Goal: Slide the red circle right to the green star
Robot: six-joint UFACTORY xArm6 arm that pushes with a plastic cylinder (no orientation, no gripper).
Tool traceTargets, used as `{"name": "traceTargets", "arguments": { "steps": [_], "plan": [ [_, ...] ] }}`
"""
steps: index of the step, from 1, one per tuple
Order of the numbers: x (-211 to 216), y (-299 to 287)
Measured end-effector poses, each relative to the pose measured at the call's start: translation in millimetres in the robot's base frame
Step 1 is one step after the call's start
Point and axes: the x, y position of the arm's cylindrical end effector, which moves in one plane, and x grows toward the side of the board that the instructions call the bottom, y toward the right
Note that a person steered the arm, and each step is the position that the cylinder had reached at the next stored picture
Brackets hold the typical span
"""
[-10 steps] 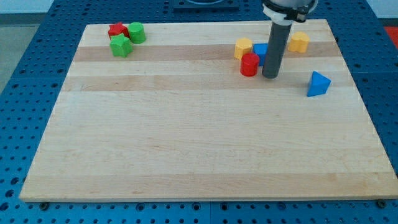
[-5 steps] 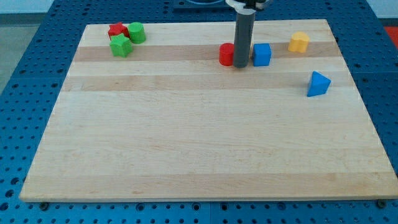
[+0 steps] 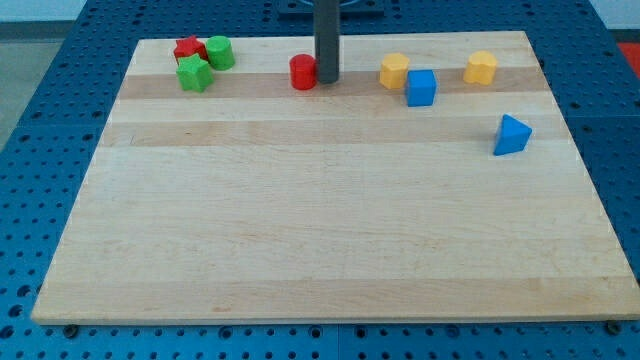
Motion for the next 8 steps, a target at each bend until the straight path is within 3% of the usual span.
{"name": "traceTargets", "arguments": {
  "steps": [3,6,8],
  "plan": [
    [0,-60],
    [-28,-57],
    [-28,-94]
  ]
}}
